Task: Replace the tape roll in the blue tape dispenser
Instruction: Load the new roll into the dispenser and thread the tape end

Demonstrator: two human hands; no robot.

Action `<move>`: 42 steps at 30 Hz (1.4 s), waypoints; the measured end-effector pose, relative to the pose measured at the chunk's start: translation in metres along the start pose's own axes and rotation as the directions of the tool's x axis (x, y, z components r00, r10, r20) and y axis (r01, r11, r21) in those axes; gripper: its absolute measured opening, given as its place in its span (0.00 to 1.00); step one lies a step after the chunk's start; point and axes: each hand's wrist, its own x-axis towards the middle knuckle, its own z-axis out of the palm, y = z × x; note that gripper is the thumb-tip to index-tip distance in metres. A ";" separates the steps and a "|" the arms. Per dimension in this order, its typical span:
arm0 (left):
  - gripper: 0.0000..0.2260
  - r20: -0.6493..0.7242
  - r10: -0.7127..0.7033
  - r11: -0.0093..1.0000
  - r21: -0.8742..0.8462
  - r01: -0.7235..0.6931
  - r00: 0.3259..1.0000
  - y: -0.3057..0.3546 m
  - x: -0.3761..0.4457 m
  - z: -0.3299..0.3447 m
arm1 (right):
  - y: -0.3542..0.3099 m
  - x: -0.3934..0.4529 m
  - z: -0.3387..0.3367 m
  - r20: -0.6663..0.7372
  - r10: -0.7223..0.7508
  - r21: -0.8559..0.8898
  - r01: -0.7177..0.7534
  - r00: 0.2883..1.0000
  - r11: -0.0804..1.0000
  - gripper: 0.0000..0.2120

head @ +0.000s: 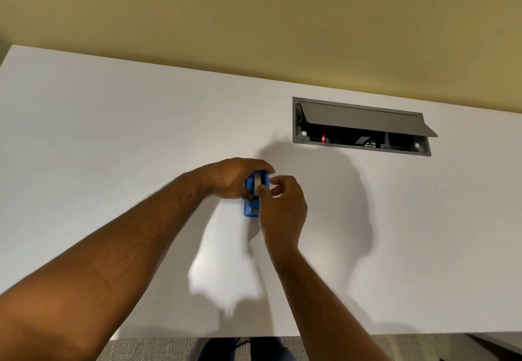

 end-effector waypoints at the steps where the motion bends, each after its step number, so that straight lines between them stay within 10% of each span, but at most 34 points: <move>1: 0.33 -0.025 -0.003 1.000 -0.020 0.002 1.000 -0.001 -0.002 0.001 | 0.003 0.001 -0.001 0.031 -0.118 -0.073 0.120 0.993 0.990 0.10; 8: 0.29 -0.209 -0.057 0.983 -0.182 0.018 0.976 -0.010 -0.018 0.023 | 0.028 0.022 -0.005 0.249 -0.546 -0.320 0.600 0.800 0.733 0.11; 37: 0.21 -0.447 -0.184 0.909 -0.417 -0.021 0.875 -0.009 -0.021 0.065 | 0.016 0.046 -0.011 0.363 -0.610 -0.258 0.705 0.705 0.661 0.18; 42: 0.24 -0.450 -0.223 0.905 -0.425 0.012 0.865 -0.014 -0.019 0.072 | 0.020 0.043 -0.015 0.367 -0.663 -0.292 0.757 0.653 0.585 0.02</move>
